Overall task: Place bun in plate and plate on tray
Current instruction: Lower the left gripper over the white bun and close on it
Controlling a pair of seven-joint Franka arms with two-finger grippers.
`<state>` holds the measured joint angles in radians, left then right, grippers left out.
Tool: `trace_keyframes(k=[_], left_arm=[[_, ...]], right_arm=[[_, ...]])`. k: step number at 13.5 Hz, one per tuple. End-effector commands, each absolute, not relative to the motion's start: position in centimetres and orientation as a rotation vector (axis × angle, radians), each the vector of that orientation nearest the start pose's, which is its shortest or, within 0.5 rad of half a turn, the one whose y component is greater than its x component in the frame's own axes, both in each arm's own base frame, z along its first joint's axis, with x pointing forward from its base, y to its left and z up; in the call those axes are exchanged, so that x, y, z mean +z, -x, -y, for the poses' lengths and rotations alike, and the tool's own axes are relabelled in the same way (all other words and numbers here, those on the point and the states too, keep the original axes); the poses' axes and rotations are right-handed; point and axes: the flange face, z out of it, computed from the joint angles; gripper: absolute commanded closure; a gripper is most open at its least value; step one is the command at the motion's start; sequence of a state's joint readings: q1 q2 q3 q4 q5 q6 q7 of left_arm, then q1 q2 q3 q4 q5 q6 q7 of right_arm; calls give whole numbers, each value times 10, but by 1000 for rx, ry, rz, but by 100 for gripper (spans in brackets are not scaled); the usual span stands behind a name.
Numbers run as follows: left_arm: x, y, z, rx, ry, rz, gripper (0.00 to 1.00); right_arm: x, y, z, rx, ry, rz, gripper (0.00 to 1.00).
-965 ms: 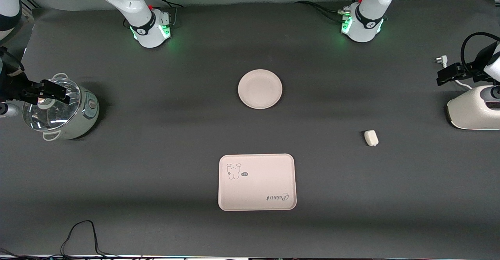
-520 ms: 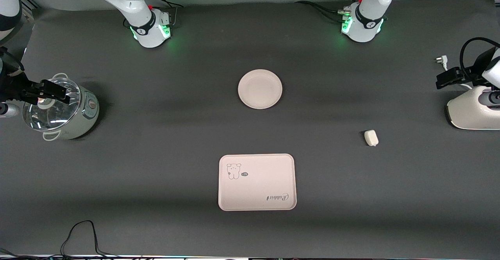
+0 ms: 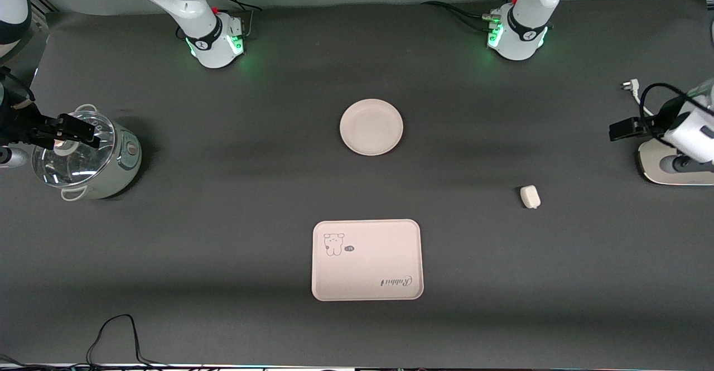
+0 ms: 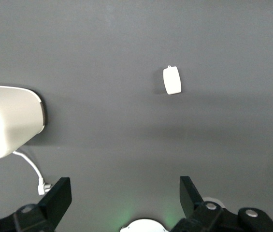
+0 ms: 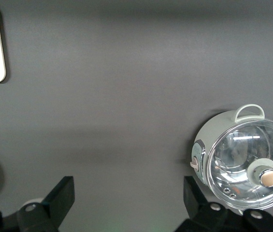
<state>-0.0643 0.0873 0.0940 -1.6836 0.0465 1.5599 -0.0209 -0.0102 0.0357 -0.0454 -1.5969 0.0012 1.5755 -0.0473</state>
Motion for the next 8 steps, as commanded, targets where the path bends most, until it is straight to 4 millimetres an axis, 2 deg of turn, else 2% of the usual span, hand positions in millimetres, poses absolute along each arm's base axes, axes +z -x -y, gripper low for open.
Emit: trace_keyframes(k=[1, 3, 8], left_arm=[[484, -559, -19, 335, 3083, 54, 0], [449, -562, -15, 346, 3080, 56, 0], [357, -585, 2, 391, 3127, 73, 0]], right_arm=[[595, -563, 31, 81, 3153, 22, 0], [595, -563, 32, 81, 3153, 22, 0], [597, -563, 30, 81, 3153, 27, 0]])
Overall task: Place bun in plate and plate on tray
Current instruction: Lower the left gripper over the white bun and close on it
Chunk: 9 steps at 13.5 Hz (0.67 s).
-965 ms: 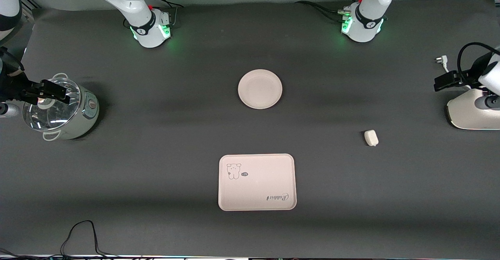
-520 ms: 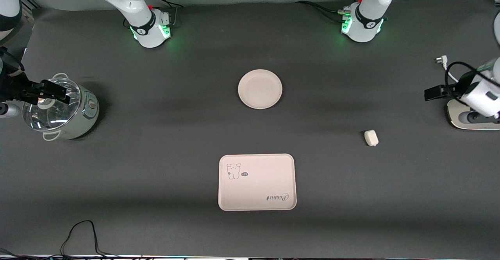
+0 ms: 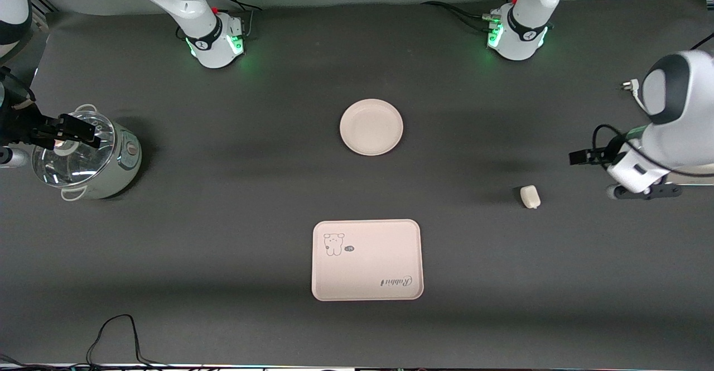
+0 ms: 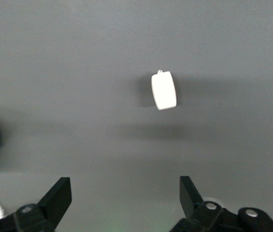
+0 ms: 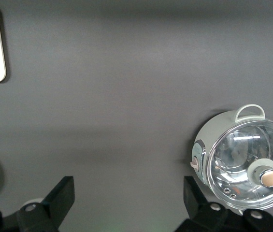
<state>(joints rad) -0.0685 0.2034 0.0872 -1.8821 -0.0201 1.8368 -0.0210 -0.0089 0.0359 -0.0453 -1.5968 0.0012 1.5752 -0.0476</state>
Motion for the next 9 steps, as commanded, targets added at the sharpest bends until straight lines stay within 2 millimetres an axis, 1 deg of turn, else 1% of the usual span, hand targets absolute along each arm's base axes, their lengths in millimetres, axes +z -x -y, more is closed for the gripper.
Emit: trace_keyframes(k=[1, 2, 3, 4, 5, 6, 8, 9], left_arm=[[336, -588, 10, 386, 3123, 53, 0], [311, -592, 14, 375, 3118, 47, 0], [293, -594, 16, 355, 3119, 43, 0], [286, -595, 20, 333, 3118, 48, 0], [274, -595, 35, 336, 3109, 62, 0], [258, -597, 42, 330, 3102, 79, 0], [225, -589, 42, 284, 3104, 82, 0], [213, -579, 41, 257, 3106, 80, 0]], right_arm=[[597, -563, 30, 79, 3153, 27, 0], [595, -563, 31, 86, 3153, 25, 0], [596, -562, 31, 84, 3153, 25, 0], [596, -562, 31, 83, 3153, 22, 0], [596, -563, 30, 83, 3153, 27, 0], [596, -563, 31, 86, 3153, 25, 0], [597, -562, 30, 86, 3152, 27, 0], [597, -562, 30, 86, 3152, 27, 0]])
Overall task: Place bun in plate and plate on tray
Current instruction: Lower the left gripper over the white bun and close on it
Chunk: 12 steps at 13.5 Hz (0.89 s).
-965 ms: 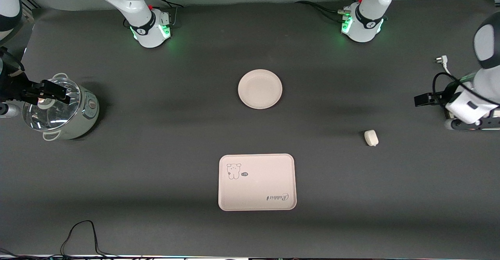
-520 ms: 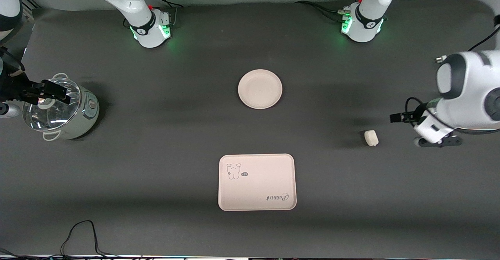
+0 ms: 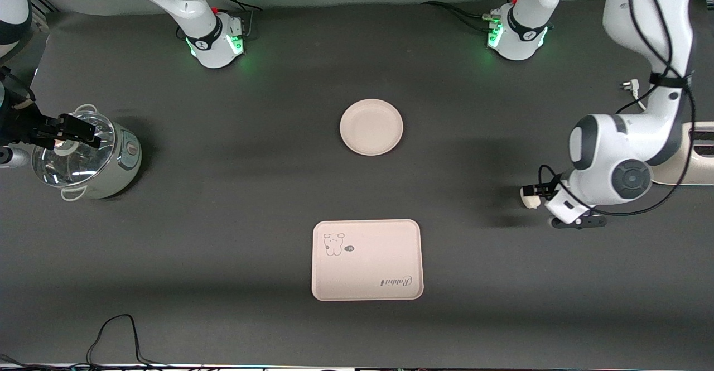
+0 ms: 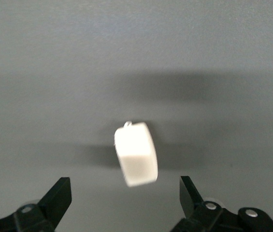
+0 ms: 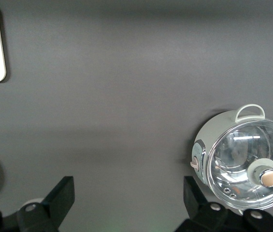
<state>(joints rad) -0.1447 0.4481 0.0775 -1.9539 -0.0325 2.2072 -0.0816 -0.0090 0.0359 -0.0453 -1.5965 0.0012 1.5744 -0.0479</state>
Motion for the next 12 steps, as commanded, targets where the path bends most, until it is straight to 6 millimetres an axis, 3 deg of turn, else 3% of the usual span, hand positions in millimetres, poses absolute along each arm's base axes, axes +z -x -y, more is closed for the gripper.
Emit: trace_keyframes(k=[1, 3, 7, 8, 9, 10, 11, 12], left_arm=[[204, -570, 40, 238, 3108, 81, 0], [191, -562, 43, 209, 3109, 71, 0], [189, -561, 47, 213, 3107, 61, 1], [189, -561, 47, 213, 3107, 59, 14], [190, -561, 48, 213, 3108, 56, 42], [191, -561, 49, 213, 3108, 54, 61], [193, -562, 49, 211, 3108, 54, 68], [194, -563, 49, 211, 3109, 54, 69]], right_arm=[[595, -563, 30, 91, 3152, 27, 0], [597, -562, 30, 86, 3152, 27, 0], [595, -562, 32, 91, 3152, 22, 0], [595, -562, 32, 91, 3152, 22, 0], [594, -563, 32, 93, 3152, 22, 0], [595, -562, 32, 91, 3152, 22, 0], [595, -563, 30, 91, 3152, 27, 0], [595, -562, 32, 91, 3152, 22, 0]])
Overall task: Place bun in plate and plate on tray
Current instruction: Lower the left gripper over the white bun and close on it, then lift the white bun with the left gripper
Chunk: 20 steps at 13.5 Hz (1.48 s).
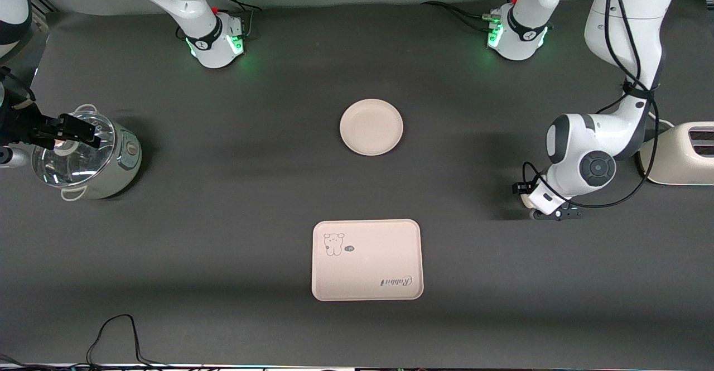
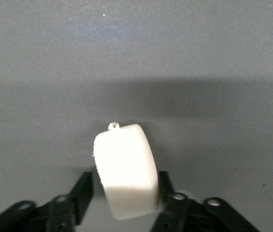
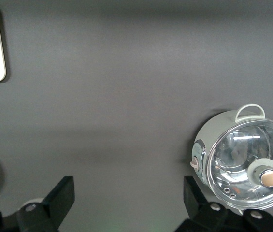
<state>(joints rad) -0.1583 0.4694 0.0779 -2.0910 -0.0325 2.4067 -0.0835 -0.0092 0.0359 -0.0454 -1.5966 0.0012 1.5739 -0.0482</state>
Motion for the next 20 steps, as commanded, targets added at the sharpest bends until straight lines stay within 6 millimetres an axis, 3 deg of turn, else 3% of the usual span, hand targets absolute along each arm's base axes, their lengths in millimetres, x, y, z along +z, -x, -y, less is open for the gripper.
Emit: trace_keyframes(k=[1, 3, 4, 9, 11, 13, 15, 17, 18, 20], left_arm=[[199, -564, 49, 207, 3109, 52, 69], [225, -569, 47, 165, 3120, 45, 68], [249, -570, 46, 155, 3125, 40, 67], [408, -571, 39, 213, 3132, 44, 67], [465, -569, 33, 263, 3124, 52, 66], [509, -564, 29, 257, 3115, 49, 65], [536, -554, 25, 232, 3119, 53, 64], [553, -543, 33, 223, 3125, 39, 64], [557, -539, 44, 218, 3125, 22, 64], [562, -534, 92, 193, 3121, 3, 64]], right_arm=[[594, -563, 33, 93, 3152, 20, 0], [595, -562, 32, 91, 3152, 22, 0], [595, -562, 32, 91, 3152, 22, 0], [594, -563, 32, 96, 3152, 22, 0], [594, -563, 32, 93, 3152, 22, 0], [594, -563, 33, 91, 3152, 20, 0], [593, -563, 33, 93, 3152, 20, 0], [593, -563, 33, 93, 3152, 20, 0], [593, -563, 33, 93, 3152, 20, 0], [592, -564, 33, 96, 3152, 20, 0]])
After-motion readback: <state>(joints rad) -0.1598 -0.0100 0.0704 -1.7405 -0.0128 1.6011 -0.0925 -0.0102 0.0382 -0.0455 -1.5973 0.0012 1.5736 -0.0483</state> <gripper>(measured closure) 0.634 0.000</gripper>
